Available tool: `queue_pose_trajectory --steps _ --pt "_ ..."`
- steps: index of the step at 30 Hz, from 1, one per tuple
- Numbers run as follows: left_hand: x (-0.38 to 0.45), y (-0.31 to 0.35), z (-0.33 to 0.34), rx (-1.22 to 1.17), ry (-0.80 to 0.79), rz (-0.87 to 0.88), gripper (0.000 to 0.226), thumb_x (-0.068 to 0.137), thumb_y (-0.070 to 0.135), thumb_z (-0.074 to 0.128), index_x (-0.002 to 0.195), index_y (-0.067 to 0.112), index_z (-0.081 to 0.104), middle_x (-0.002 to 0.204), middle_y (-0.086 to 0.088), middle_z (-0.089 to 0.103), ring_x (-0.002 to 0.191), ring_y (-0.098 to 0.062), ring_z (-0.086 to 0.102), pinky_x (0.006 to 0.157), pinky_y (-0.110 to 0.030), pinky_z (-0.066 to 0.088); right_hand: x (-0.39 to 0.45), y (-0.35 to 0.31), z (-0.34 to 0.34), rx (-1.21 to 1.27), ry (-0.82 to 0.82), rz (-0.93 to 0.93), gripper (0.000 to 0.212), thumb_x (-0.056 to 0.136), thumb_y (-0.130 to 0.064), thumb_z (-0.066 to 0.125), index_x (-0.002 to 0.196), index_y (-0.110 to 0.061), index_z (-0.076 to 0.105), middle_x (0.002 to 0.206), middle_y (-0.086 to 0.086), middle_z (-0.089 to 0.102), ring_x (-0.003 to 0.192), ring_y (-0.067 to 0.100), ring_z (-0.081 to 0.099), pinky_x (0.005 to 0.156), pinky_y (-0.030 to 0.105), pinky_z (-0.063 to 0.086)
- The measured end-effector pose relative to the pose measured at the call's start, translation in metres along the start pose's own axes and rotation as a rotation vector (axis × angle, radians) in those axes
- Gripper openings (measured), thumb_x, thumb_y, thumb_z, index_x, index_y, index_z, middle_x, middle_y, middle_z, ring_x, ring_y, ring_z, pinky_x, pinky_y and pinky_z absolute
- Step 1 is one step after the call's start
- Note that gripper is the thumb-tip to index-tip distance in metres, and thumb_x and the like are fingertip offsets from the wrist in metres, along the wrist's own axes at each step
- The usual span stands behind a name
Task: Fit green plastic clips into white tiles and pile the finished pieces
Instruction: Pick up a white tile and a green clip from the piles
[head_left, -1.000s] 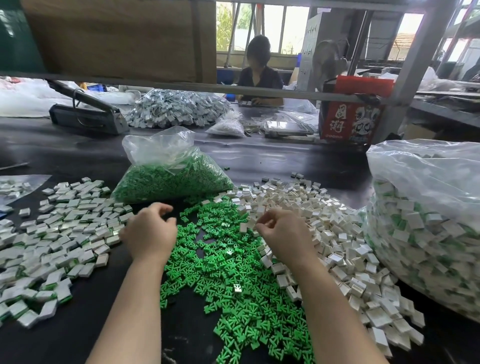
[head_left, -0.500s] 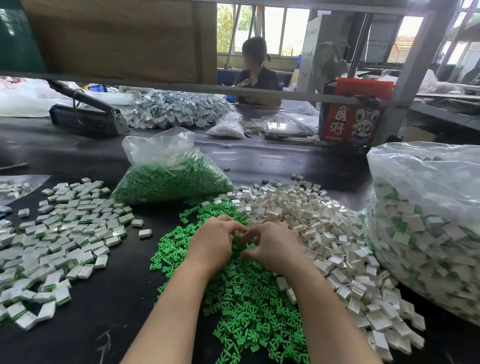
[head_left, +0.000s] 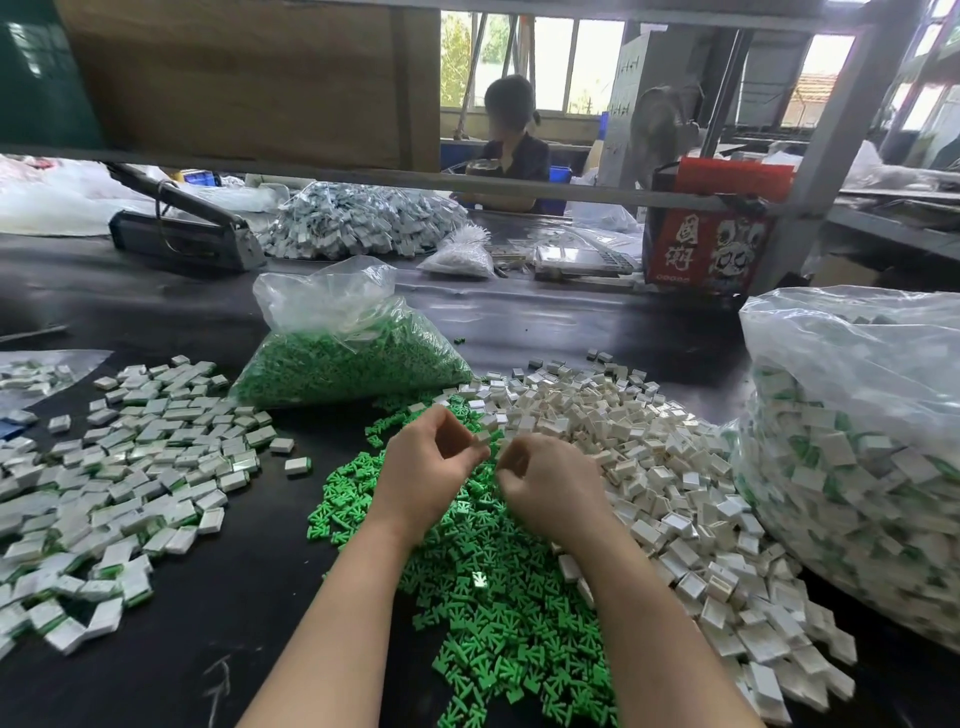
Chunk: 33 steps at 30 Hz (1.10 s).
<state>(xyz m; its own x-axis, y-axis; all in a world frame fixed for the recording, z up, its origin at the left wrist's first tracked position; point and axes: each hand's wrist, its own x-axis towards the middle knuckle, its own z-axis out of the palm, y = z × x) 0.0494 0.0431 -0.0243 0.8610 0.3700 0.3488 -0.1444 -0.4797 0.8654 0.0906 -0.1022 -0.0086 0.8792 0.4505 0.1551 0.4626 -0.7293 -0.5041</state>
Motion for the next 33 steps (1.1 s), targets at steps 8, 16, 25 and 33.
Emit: queue_pose_trajectory --steps 8,16,25,33 --pt "-0.002 0.013 -0.003 -0.441 -0.011 0.002 0.025 0.072 0.023 0.084 0.067 0.029 0.060 0.081 -0.020 0.066 0.090 -0.038 0.069 0.085 -0.043 0.059 -0.005 -0.005 -0.023 0.782 0.135 0.080 0.006 0.085 -0.004 0.065 0.083 -0.007 0.060 0.088 0.019 0.065 0.073 0.028 0.059 0.065 0.035 0.054" --pt "-0.002 0.027 -0.005 -0.617 -0.072 0.020 0.018 0.078 0.012 0.078 0.088 0.027 0.073 0.086 -0.009 0.076 0.079 -0.015 0.073 0.071 -0.019 0.055 -0.008 -0.006 -0.033 1.247 0.056 0.082 0.020 0.089 0.008 0.056 0.103 -0.003 0.066 0.085 0.013 0.066 0.061 0.010 0.051 0.058 0.025 0.040" --pt "-0.002 0.036 0.003 -0.802 -0.010 -0.180 0.020 0.050 0.025 0.087 0.067 0.026 0.076 0.075 0.005 0.073 0.066 -0.003 0.065 0.055 -0.015 0.048 -0.007 -0.005 -0.033 1.289 0.047 0.064 0.017 0.087 0.000 0.063 0.098 -0.009 0.074 0.082 0.004 0.070 0.065 0.009 0.053 0.063 0.026 0.040" --pt "0.001 0.035 0.006 -1.104 -0.014 -0.378 0.022 0.055 0.015 0.083 0.077 0.013 0.080 0.086 -0.010 0.077 0.075 -0.017 0.074 0.061 -0.022 0.057 -0.004 -0.004 -0.027 1.174 0.264 -0.015 0.016 0.086 -0.007 0.070 0.102 -0.005 0.068 0.077 -0.003 0.067 0.064 0.002 0.061 0.059 0.016 0.048"
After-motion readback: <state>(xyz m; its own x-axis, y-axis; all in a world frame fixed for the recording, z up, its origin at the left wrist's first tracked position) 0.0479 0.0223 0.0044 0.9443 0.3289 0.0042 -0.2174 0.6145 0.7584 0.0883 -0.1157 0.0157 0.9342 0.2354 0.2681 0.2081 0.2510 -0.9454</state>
